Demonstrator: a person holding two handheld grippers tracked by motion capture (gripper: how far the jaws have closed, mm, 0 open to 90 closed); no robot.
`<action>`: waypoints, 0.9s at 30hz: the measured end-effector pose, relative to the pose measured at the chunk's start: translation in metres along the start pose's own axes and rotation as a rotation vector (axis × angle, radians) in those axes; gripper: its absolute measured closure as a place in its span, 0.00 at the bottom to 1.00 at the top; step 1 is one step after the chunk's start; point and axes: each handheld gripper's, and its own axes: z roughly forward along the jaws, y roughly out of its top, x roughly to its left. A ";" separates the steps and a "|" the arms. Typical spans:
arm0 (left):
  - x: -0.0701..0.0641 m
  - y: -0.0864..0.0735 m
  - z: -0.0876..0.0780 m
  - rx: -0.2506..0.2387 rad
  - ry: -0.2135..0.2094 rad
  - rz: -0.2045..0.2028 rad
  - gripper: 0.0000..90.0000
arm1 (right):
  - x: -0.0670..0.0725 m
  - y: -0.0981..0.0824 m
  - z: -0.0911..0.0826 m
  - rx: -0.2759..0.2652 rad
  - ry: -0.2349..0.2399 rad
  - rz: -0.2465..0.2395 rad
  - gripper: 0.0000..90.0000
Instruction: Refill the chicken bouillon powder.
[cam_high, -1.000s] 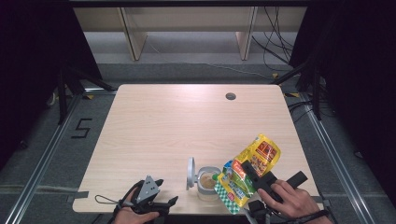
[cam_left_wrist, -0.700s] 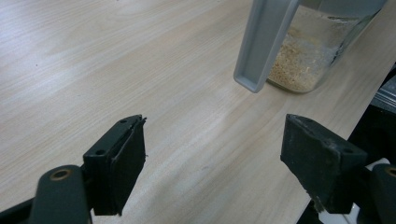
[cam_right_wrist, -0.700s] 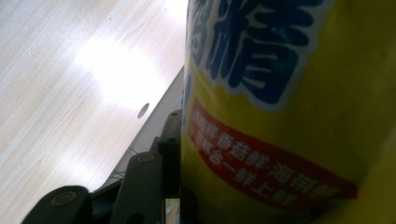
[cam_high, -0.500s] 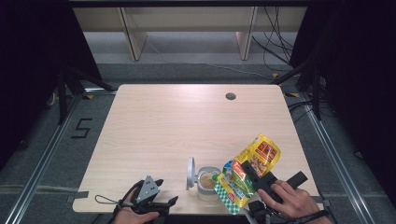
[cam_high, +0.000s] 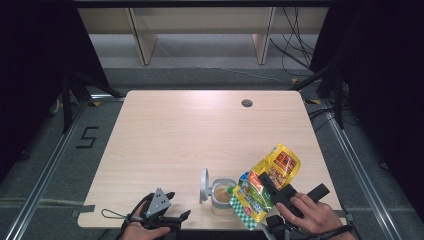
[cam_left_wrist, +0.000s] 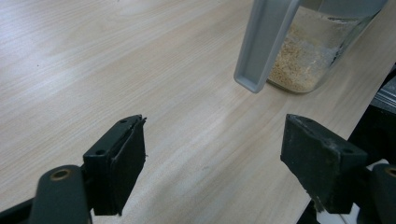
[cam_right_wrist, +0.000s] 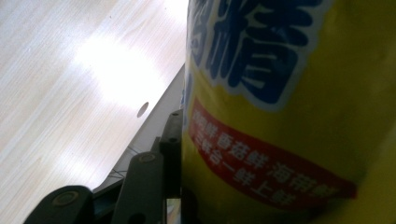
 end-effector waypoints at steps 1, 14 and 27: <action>0.001 0.000 -0.001 0.011 0.002 0.013 0.24 | 0.000 0.000 0.000 0.002 0.002 -0.001 0.69; 0.002 0.000 -0.001 0.021 0.009 0.025 0.24 | 0.000 -0.001 -0.001 0.007 -0.024 -0.011 0.70; 0.001 0.001 0.000 0.007 0.003 0.027 0.24 | 0.003 0.000 0.001 -0.024 -0.060 -0.003 0.70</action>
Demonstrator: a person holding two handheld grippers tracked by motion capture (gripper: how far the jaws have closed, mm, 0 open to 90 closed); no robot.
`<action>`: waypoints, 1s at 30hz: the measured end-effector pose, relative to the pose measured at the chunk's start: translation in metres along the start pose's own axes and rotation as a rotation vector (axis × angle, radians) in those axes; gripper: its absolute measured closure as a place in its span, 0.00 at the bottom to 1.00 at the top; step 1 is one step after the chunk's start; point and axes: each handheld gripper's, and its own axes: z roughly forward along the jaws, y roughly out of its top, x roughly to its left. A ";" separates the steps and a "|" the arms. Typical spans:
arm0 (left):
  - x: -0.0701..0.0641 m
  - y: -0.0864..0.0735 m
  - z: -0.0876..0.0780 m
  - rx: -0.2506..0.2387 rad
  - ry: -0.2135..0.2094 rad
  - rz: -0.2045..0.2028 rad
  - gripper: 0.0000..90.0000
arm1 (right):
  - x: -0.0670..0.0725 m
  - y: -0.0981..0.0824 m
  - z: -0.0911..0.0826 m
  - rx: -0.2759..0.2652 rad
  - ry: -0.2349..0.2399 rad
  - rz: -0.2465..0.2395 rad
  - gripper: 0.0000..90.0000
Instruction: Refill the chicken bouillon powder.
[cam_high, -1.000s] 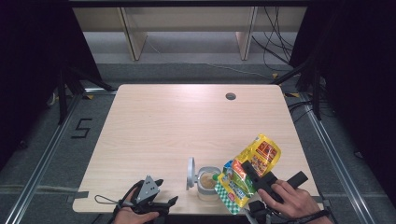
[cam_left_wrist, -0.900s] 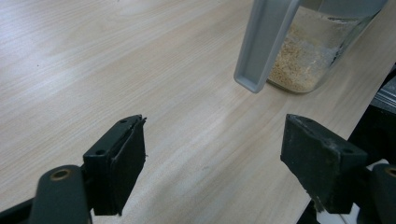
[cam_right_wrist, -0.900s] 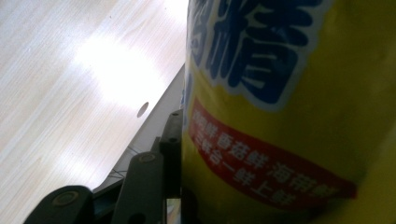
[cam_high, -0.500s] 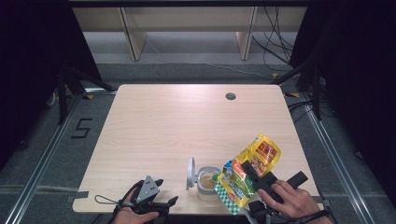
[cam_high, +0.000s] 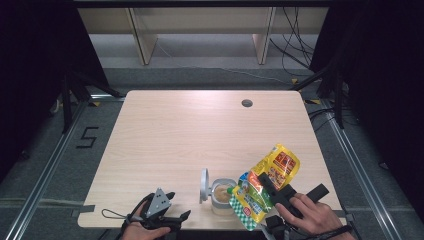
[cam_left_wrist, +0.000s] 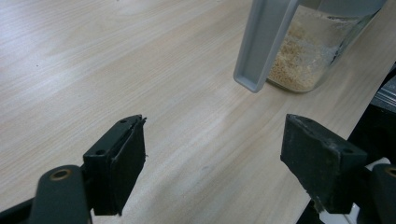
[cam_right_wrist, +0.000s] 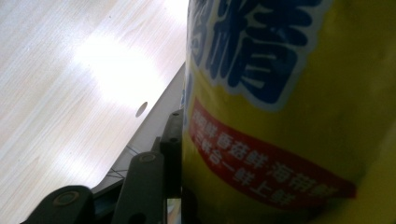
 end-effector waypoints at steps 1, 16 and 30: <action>0.000 0.000 -0.001 0.016 0.006 -0.002 0.24 | 0.000 0.000 0.000 0.000 0.001 0.002 0.70; 0.000 0.000 0.000 0.003 -0.003 -0.012 0.24 | 0.001 -0.001 0.000 -0.001 0.002 0.006 0.70; 0.001 0.000 0.000 0.003 -0.001 0.011 0.24 | 0.000 0.000 0.000 -0.006 -0.008 -0.010 0.70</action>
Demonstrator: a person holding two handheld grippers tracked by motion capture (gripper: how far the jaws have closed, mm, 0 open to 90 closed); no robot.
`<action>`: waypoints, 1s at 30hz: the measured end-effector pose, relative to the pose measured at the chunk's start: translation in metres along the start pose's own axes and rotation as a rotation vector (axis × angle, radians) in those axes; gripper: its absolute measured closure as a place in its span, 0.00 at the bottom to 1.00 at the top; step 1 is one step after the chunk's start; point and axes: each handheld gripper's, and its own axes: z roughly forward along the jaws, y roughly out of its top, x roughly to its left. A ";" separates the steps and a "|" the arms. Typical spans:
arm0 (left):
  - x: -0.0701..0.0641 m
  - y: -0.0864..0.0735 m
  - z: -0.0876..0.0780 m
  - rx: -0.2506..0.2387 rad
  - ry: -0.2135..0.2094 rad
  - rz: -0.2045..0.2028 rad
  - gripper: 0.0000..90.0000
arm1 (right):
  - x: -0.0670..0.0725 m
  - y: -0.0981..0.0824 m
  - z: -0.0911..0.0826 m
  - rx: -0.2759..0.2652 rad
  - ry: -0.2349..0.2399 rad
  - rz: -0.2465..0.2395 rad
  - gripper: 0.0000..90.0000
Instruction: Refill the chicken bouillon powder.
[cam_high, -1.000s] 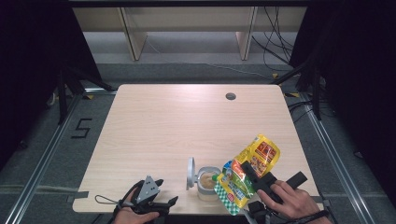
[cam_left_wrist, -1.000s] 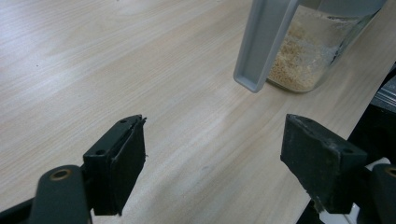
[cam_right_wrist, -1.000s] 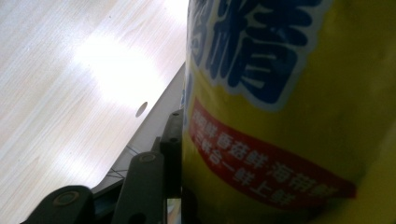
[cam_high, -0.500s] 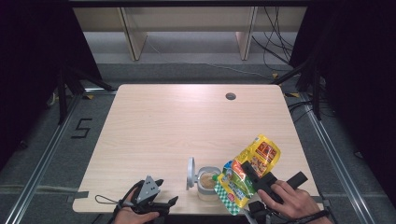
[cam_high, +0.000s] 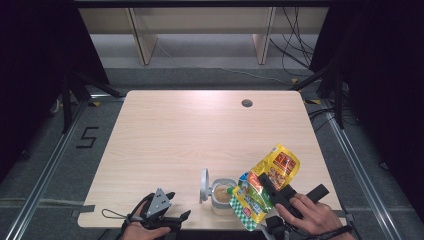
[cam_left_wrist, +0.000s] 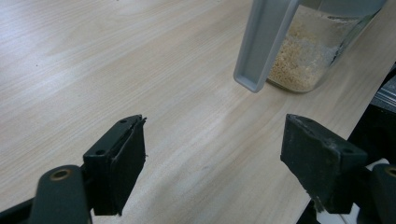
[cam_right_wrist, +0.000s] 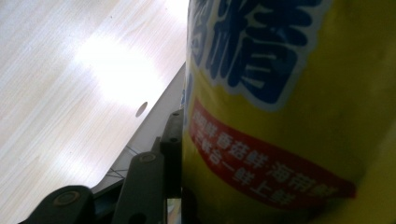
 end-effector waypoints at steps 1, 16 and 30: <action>0.000 0.000 0.000 0.001 -0.001 -0.001 0.24 | 0.000 0.000 0.000 -0.002 0.000 0.001 0.70; 0.000 0.000 0.000 0.001 -0.001 -0.003 0.24 | -0.001 0.000 -0.001 0.005 -0.008 0.000 0.70; 0.000 0.000 0.000 0.001 -0.003 -0.004 0.24 | -0.002 0.001 -0.001 0.003 0.004 -0.011 0.70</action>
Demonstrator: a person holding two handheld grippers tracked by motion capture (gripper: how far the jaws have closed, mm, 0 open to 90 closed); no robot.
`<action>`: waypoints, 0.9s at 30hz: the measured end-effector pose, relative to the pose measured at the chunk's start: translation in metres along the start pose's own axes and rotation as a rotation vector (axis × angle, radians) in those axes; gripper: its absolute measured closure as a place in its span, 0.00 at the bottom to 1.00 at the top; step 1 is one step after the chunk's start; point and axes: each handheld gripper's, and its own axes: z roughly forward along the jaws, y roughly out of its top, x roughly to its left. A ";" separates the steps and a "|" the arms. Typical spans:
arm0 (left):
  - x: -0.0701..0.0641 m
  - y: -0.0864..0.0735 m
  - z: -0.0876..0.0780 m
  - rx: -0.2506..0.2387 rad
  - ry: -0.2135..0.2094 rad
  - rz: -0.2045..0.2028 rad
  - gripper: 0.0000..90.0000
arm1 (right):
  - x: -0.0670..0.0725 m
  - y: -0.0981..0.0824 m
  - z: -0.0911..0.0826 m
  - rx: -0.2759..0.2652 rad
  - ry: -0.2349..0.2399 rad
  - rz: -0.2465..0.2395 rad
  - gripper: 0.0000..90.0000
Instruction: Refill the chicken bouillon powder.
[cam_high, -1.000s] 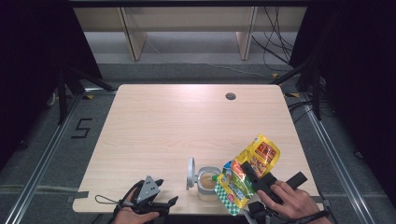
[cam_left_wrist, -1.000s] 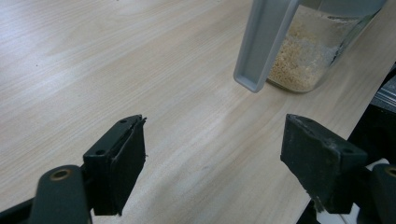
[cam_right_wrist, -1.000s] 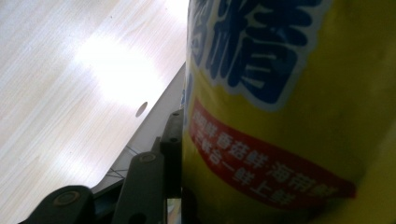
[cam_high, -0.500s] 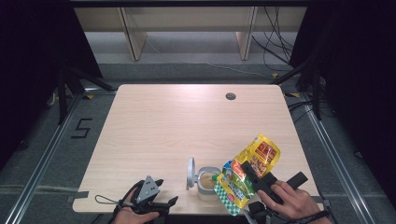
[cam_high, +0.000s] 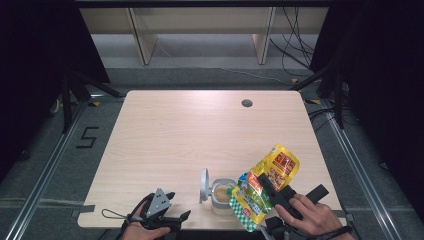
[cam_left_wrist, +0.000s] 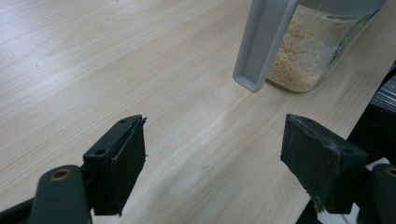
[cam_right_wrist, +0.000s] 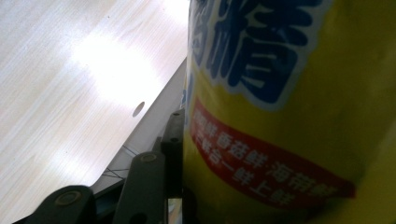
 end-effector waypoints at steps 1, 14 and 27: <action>0.000 0.000 0.000 -0.002 0.002 -0.003 0.24 | 0.001 0.000 0.000 0.001 -0.017 -0.007 0.70; -0.001 0.000 0.000 -0.002 0.001 -0.018 0.24 | 0.000 0.003 -0.001 -0.011 -0.007 -0.011 0.72; 0.000 0.000 0.000 0.000 0.000 0.004 0.24 | 0.000 0.002 -0.001 -0.010 -0.013 -0.005 0.72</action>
